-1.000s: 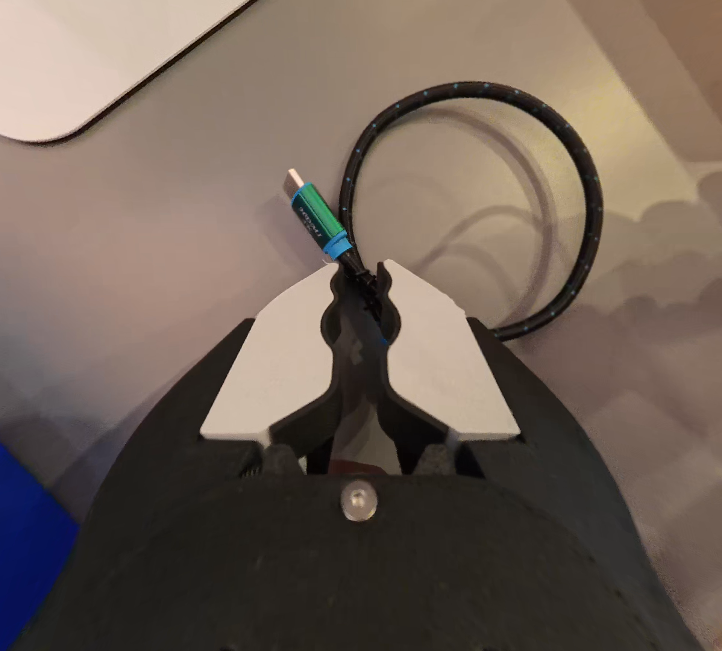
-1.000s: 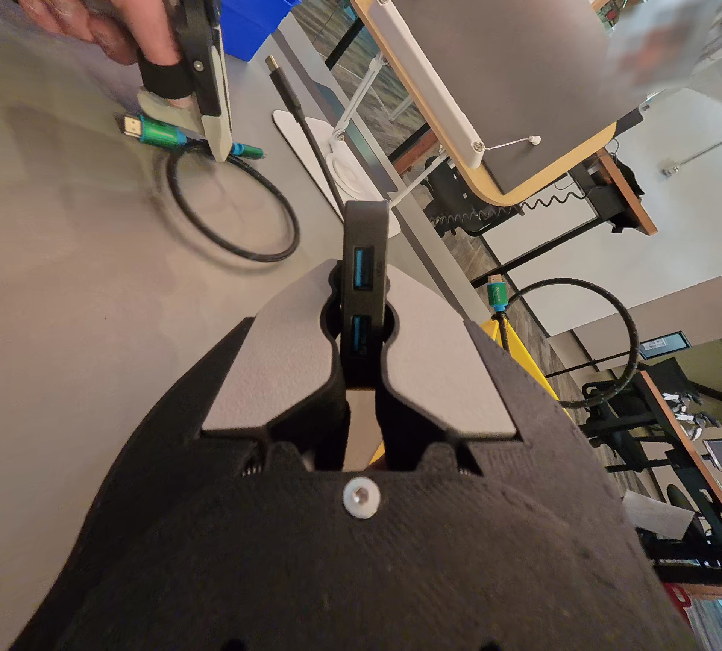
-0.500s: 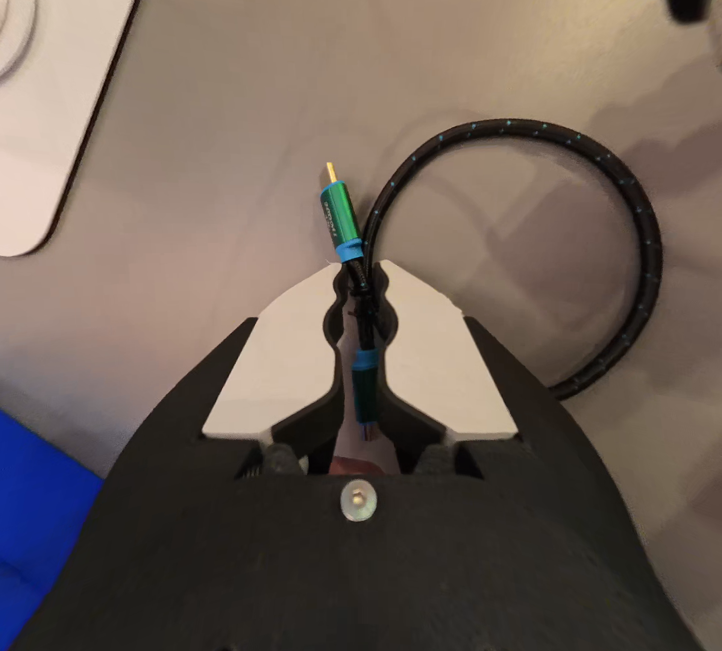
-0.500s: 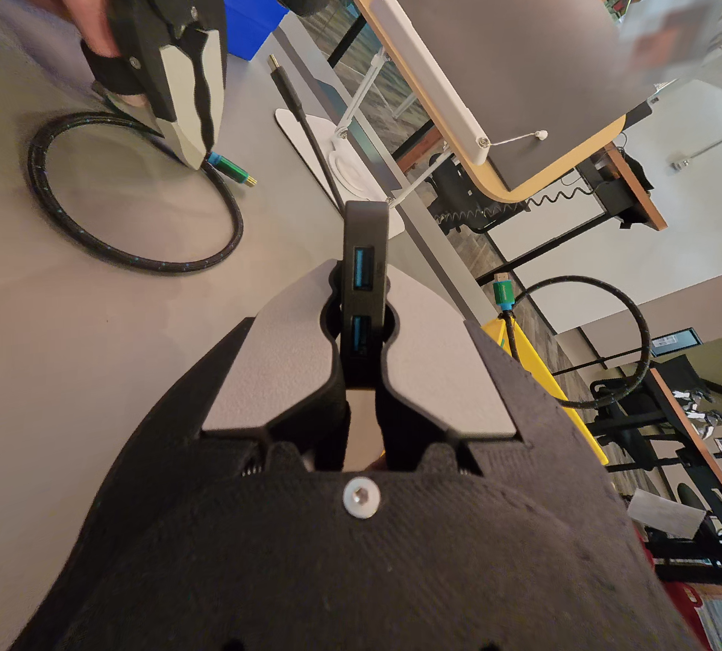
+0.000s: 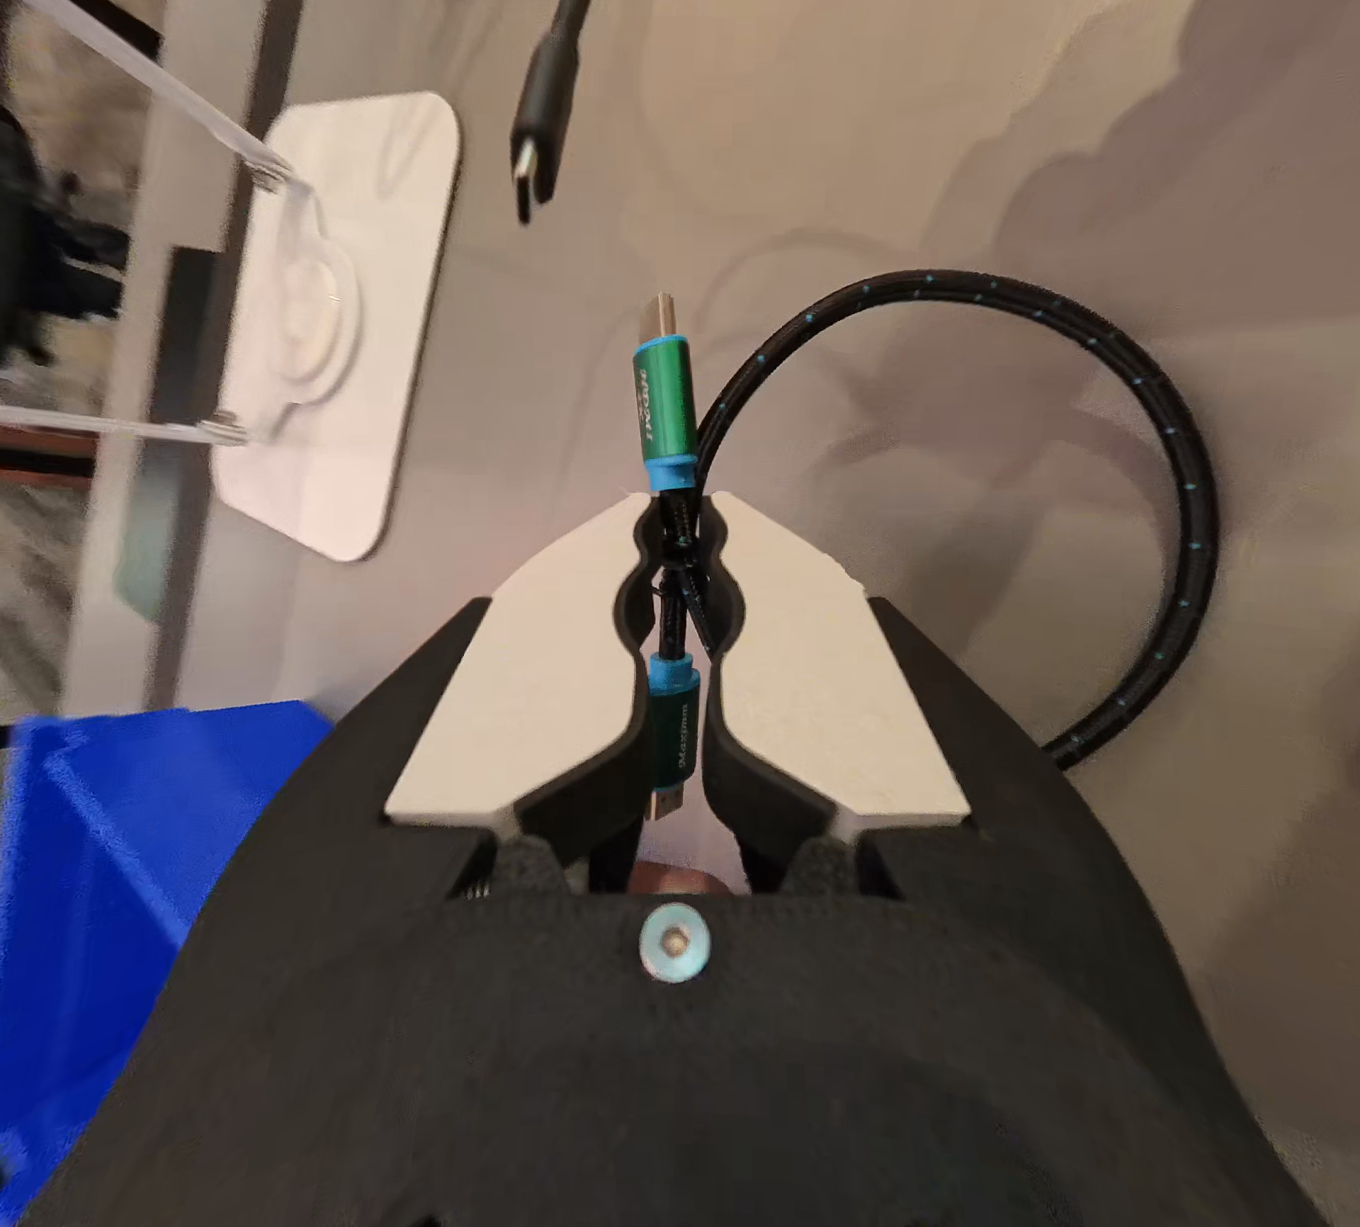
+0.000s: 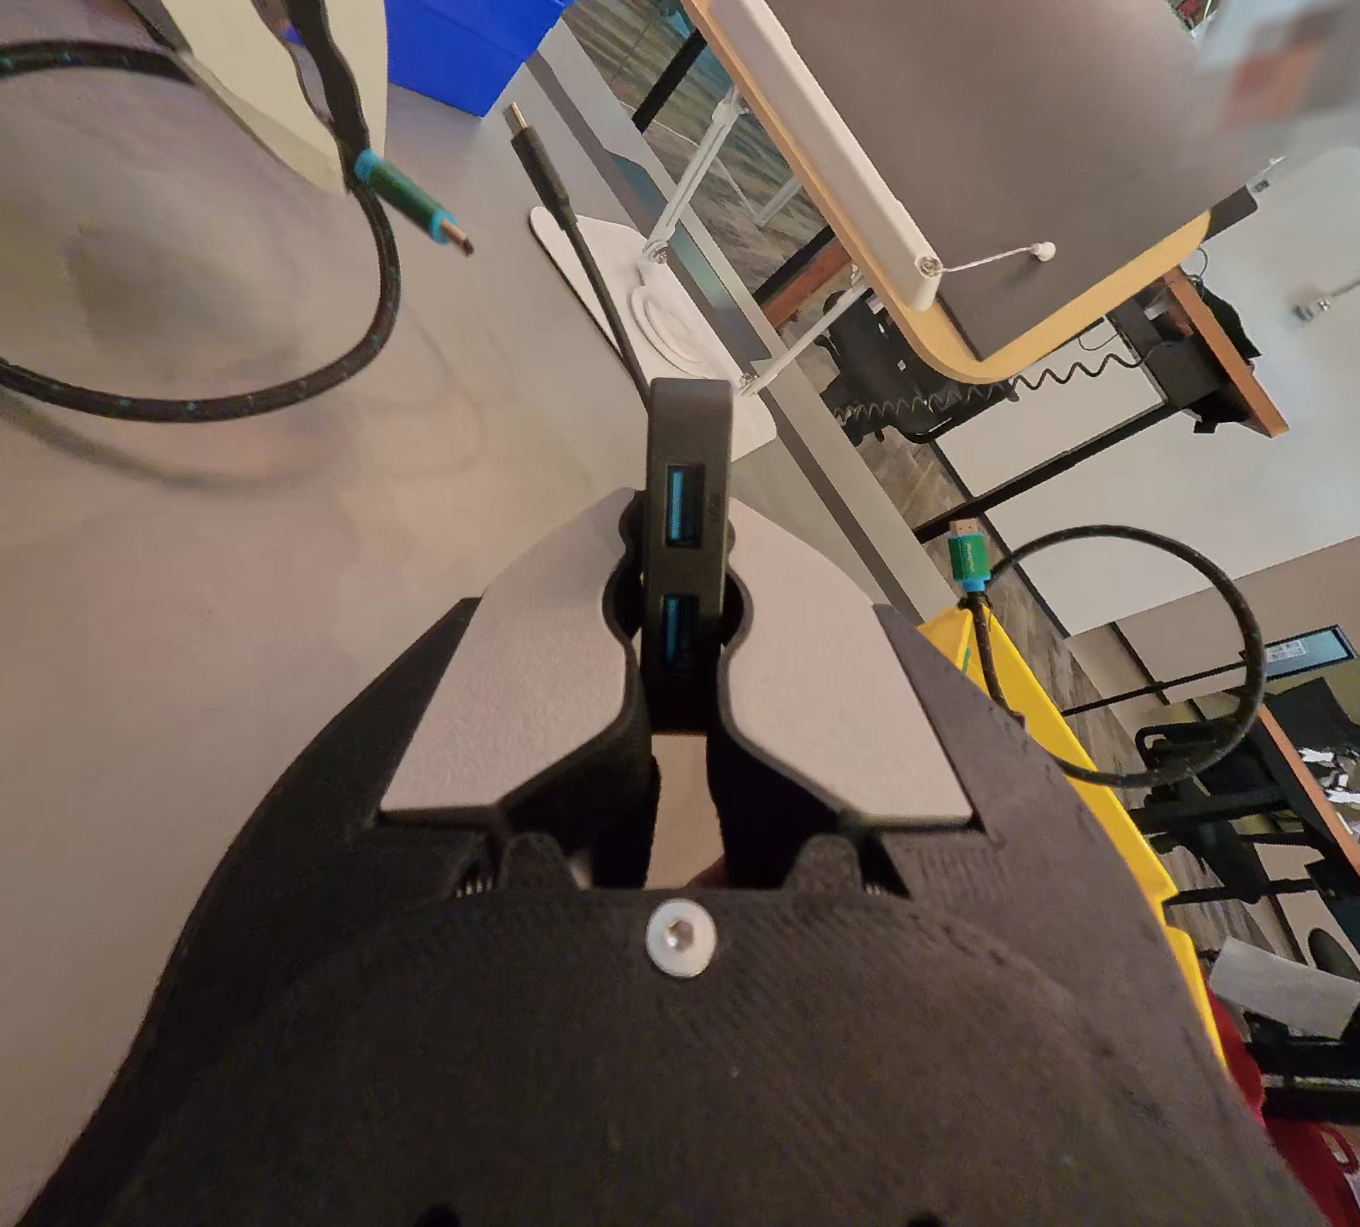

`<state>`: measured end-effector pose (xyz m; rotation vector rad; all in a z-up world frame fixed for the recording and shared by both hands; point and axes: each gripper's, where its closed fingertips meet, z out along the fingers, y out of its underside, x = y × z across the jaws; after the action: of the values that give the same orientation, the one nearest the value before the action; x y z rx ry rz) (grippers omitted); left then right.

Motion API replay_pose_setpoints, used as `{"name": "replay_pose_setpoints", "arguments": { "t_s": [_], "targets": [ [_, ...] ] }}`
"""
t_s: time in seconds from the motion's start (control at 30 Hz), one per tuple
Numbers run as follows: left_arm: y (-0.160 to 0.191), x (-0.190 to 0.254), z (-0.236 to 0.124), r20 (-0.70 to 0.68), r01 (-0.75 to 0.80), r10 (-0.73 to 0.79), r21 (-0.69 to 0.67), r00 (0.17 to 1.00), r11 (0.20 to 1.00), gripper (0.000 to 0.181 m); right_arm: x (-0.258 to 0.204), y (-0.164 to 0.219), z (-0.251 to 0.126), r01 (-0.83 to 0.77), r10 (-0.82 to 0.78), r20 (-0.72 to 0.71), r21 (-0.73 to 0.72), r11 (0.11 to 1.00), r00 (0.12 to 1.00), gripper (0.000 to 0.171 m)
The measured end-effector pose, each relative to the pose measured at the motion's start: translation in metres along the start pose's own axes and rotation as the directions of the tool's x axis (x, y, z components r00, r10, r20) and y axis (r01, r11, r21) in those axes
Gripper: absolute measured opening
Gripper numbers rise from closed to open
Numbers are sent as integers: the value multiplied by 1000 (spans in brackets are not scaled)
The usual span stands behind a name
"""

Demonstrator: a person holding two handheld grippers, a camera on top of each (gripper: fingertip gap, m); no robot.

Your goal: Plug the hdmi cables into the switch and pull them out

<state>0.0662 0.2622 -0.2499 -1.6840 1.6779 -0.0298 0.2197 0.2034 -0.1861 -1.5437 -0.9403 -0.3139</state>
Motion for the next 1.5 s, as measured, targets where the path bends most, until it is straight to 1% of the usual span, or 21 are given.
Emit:
{"name": "replay_pose_setpoints", "arguments": {
  "t_s": [0.07,0.27,0.4,0.57,0.9,1.13,1.33,1.5],
  "targets": [
    [-6,0,-14,53,-92,91,7,994,996,9,-2,-5,1,20,-20,2,19,1000,1000,13],
    [-35,5,-47,126,-199,186,94,974,976,9,-9,-17,7,88,-89,23,28,996,996,13],
    [-48,9,-59,151,-268,251,103,956,958,9,-14,-24,12,133,-133,35,19,991,990,13],
    [-54,14,-65,166,-328,309,103,936,939,9,-20,-30,19,192,-192,55,10,981,980,13],
    [-60,23,-70,162,-374,357,92,920,923,9,-35,-41,30,332,-331,76,3,943,940,13],
    [-57,27,-70,134,-372,361,77,923,925,9,-44,-46,34,407,-406,83,2,913,910,12],
    [-48,29,-68,95,-373,368,41,925,927,9,-47,-47,37,491,-489,79,-15,871,869,13],
    [-47,28,-69,89,-356,351,44,932,933,9,-48,-49,38,508,-506,79,-17,861,859,13]
  ]
}}
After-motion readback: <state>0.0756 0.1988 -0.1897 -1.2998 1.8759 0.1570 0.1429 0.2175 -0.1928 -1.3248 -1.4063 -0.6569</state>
